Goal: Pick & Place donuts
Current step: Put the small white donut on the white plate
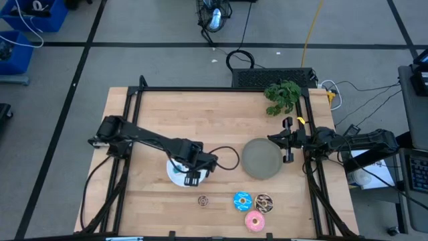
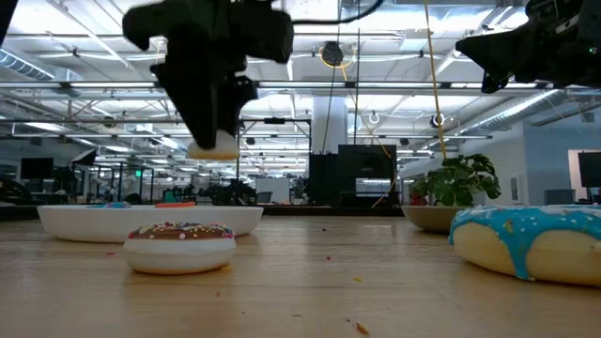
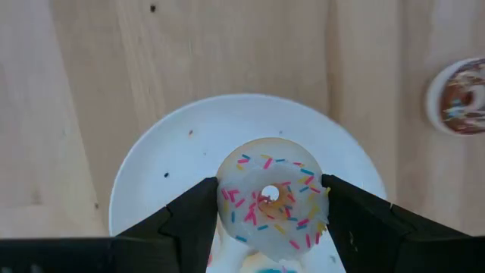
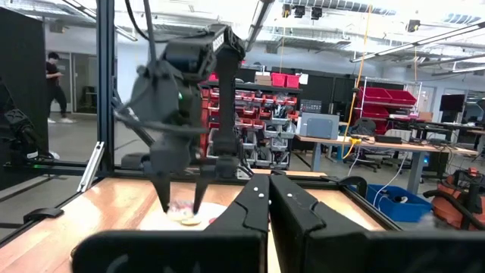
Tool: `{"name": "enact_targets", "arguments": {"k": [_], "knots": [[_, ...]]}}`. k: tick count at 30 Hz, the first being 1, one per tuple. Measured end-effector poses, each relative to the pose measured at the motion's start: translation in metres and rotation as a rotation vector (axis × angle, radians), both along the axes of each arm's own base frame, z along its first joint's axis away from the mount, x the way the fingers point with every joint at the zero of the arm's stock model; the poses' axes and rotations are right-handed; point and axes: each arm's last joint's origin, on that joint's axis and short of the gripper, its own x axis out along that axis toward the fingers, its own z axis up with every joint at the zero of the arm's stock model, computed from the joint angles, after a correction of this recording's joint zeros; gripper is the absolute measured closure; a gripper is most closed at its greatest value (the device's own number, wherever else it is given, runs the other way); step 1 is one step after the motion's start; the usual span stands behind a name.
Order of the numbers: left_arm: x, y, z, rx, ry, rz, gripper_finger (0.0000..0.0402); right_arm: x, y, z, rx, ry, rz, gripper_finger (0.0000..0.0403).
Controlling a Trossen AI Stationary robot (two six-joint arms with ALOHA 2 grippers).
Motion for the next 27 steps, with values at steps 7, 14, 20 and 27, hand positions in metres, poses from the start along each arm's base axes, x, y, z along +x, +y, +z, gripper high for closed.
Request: {"name": "enact_targets", "arguments": {"k": [7, 14, 20, 27], "knots": [[-0.002, 0.014, -0.020, 0.001, -0.002, 0.038, 0.0172, 0.000, 0.000, 0.000, 0.000, 0.000, 0.000, 0.0403], [-0.001, 0.032, -0.038, -0.012, -0.034, 0.101, 0.0172, 0.000, 0.000, 0.000, 0.000, 0.000, 0.000, 0.0403], [-0.007, 0.037, -0.051, -0.016, -0.026, 0.112, 0.0172, 0.000, 0.000, 0.000, 0.000, 0.000, 0.000, 0.0403], [-0.005, 0.037, -0.055, -0.022, -0.058, 0.113, 0.0172, 0.000, 0.000, 0.000, 0.000, 0.000, 0.000, 0.0403]]}}
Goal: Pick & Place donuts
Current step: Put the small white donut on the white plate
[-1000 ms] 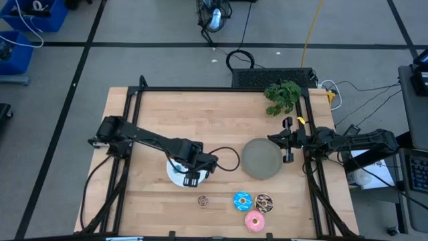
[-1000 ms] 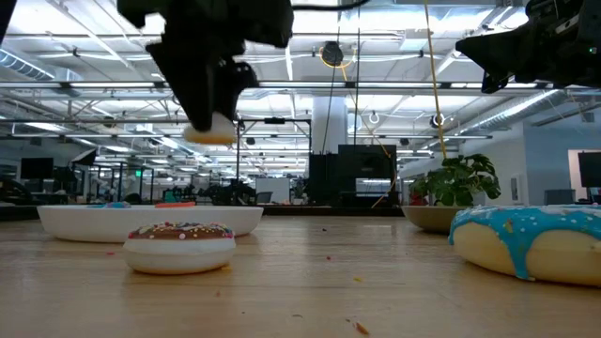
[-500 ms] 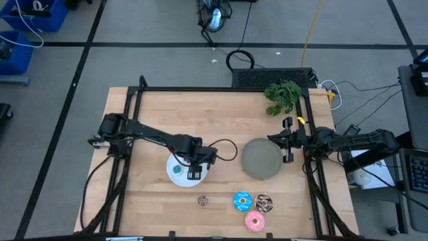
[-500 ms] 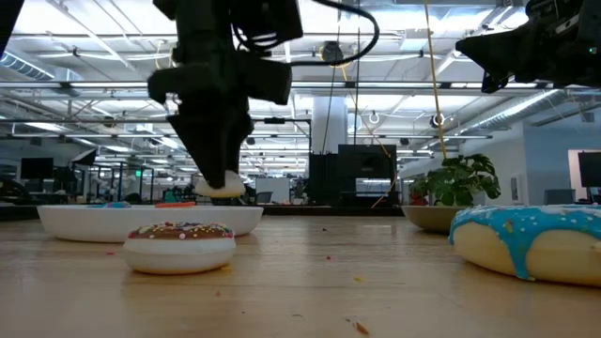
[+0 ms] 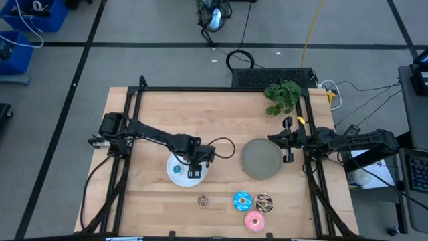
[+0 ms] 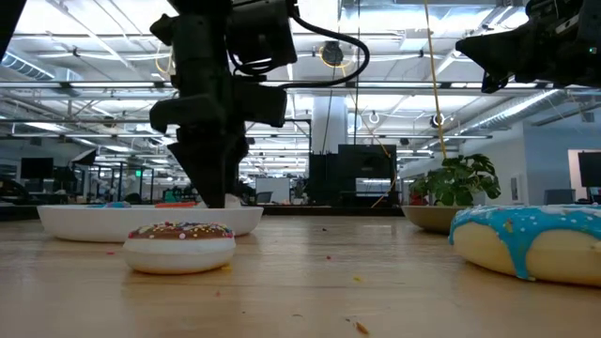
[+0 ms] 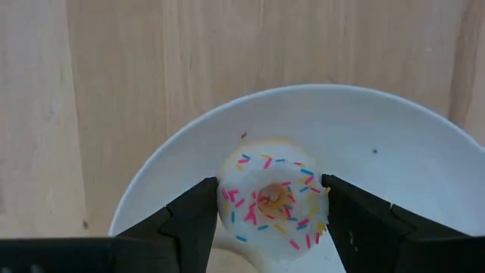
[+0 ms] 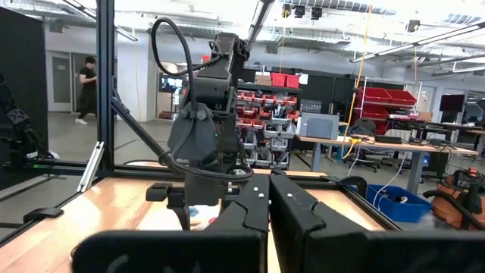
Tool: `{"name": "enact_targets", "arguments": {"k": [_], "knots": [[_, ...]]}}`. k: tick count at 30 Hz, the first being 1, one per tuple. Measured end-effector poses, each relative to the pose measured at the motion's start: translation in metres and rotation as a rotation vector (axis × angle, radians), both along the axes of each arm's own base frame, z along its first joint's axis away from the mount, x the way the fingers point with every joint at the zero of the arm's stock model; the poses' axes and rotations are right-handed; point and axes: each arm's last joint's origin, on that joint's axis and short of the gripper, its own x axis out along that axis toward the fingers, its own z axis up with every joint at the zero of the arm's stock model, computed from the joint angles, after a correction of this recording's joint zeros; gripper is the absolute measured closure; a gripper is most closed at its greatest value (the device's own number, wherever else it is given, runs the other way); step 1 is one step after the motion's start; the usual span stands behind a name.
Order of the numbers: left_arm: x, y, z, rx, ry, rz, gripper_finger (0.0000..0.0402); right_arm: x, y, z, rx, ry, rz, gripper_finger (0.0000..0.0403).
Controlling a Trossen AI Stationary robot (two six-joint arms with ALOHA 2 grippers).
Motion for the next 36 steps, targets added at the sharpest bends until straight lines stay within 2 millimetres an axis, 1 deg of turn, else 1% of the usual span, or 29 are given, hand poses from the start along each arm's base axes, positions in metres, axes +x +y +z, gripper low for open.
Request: {"name": "enact_targets", "arguments": {"k": [14, 23, 36], "knots": [[-0.005, 0.001, -0.010, 0.001, 0.008, -0.001, 0.0172, 0.000, 0.000, 0.000, 0.000, 0.000, 0.000, 0.0403], [-0.004, -0.006, -0.010, 0.006, -0.014, -0.050, 0.0172, 0.000, 0.000, 0.000, 0.000, 0.000, 0.000, 0.0403], [-0.004, -0.005, -0.010, -0.001, -0.010, -0.013, 0.0171, 0.000, 0.000, 0.000, 0.000, 0.000, 0.000, 0.0403]]}}
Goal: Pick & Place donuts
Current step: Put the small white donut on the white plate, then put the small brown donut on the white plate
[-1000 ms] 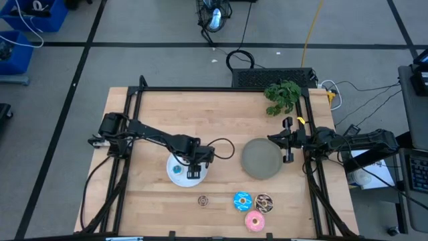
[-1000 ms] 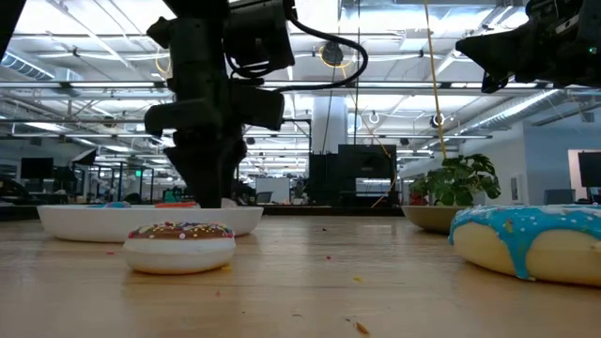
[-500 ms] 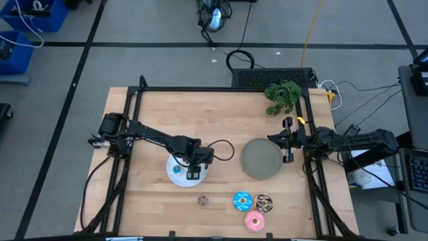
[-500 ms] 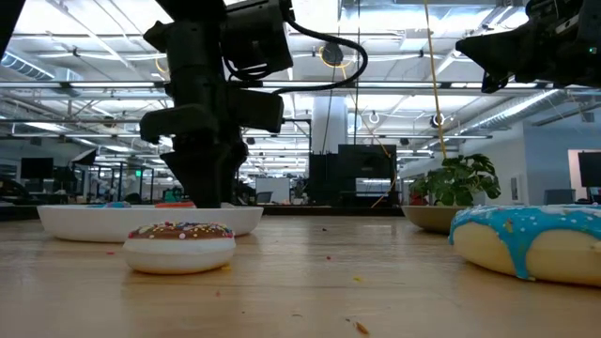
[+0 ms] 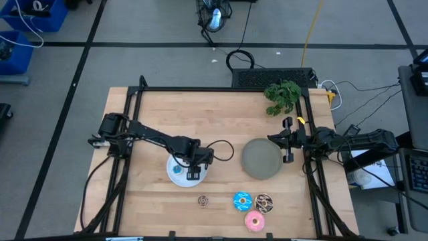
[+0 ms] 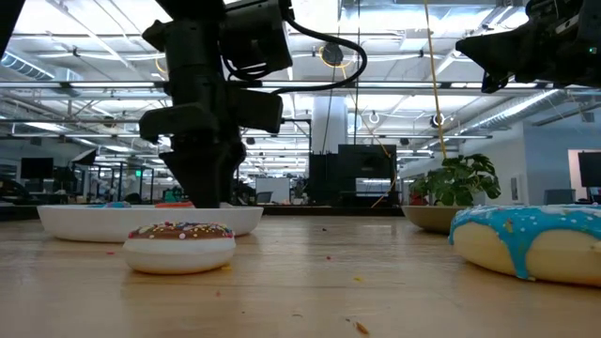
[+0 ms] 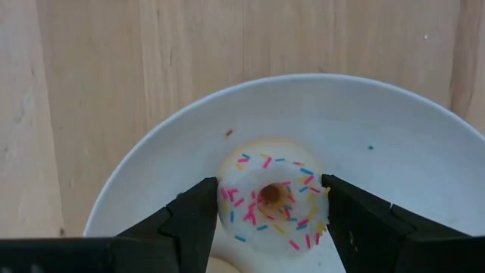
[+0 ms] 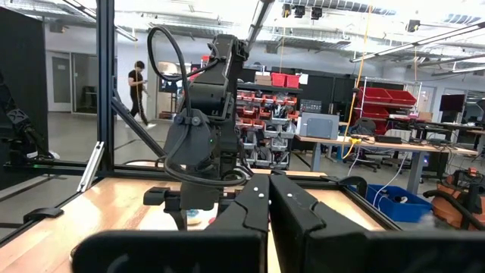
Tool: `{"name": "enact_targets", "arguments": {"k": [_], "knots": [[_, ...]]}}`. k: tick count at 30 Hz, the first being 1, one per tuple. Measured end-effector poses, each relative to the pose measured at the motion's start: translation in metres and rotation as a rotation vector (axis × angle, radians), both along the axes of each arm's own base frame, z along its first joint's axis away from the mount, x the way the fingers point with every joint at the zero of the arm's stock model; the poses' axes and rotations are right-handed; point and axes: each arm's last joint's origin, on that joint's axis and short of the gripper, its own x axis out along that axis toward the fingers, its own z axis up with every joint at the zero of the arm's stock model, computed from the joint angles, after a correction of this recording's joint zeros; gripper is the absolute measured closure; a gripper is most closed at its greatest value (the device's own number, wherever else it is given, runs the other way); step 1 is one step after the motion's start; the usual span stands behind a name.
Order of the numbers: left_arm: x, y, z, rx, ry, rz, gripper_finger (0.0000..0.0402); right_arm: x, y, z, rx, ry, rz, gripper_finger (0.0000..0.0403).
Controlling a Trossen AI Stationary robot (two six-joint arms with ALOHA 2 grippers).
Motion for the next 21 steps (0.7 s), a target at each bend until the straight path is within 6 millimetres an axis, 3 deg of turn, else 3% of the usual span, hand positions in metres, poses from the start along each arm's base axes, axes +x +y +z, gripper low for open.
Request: {"name": "enact_targets", "arguments": {"k": [8, 16, 21], "knots": [[-0.0002, 0.0000, 0.0000, 0.001, 0.002, -0.001, 0.0163, 0.0000, 0.0000, 0.0000, 0.000, 0.000, 0.000, 0.0403], [-0.0001, 0.0007, 0.0000, 0.021, -0.002, 0.019, 0.0082, 0.0000, 0.0000, 0.0000, 0.000, 0.000, 0.000, 0.0403], [0.0000, 0.0009, 0.0000, 0.023, -0.002, 0.020, 0.0061, 0.0000, 0.0000, 0.0000, 0.000, 0.000, 0.000, 0.0403]]}}
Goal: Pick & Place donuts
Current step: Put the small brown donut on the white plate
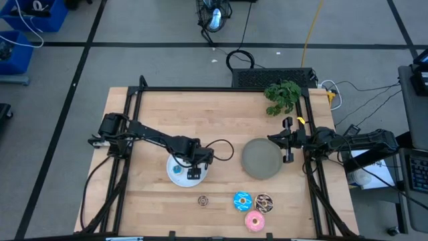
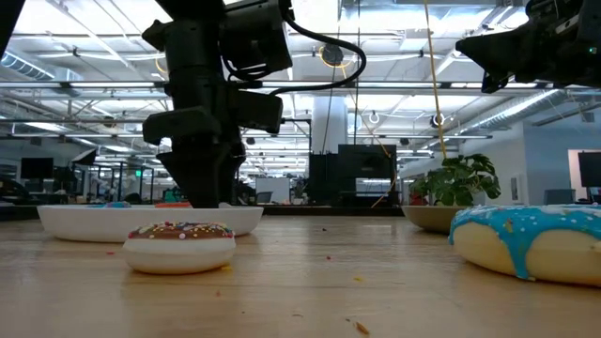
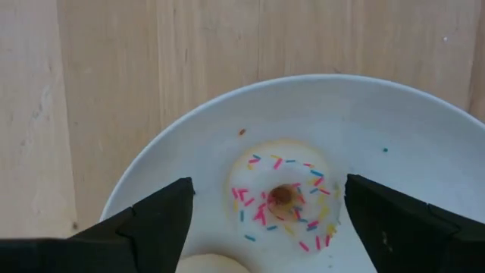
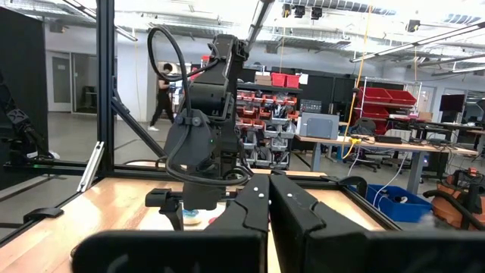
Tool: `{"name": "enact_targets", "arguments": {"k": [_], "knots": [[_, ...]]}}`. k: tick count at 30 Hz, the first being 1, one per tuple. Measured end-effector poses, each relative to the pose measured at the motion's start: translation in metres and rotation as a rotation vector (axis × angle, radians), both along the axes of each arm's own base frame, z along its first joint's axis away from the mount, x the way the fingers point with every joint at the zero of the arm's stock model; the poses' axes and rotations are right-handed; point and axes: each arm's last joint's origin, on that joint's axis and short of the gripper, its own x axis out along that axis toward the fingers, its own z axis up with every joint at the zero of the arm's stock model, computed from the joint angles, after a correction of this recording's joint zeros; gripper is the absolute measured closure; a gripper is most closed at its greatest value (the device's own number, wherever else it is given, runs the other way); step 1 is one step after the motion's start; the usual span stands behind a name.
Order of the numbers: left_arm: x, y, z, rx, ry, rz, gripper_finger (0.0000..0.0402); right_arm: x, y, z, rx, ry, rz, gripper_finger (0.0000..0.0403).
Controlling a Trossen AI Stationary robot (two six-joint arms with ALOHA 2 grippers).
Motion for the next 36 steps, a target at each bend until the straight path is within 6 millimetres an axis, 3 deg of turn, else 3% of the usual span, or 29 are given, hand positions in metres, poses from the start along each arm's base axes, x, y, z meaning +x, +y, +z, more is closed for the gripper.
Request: {"name": "enact_targets", "arguments": {"k": [7, 16, 20, 24, 36], "knots": [[0.000, -0.001, 0.002, -0.017, 0.011, -0.005, 0.0074, 0.000, 0.000, 0.000, 0.000, 0.000, 0.000, 0.0403], [0.010, -0.003, 0.027, -0.027, 0.026, -0.022, 0.0077, 0.000, 0.000, 0.000, 0.000, 0.000, 0.000, 0.0403], [0.011, -0.003, 0.033, -0.022, 0.029, -0.021, 0.0096, 0.000, 0.000, 0.000, 0.000, 0.000, 0.000, 0.0403], [0.010, -0.002, 0.033, 0.005, 0.037, -0.015, 0.0153, 0.000, 0.000, 0.000, 0.000, 0.001, 0.000, 0.0403], [0.007, -0.001, 0.032, 0.012, 0.071, -0.019, 0.0388, 0.000, 0.000, 0.000, 0.000, 0.000, 0.000, 0.0403]]}}
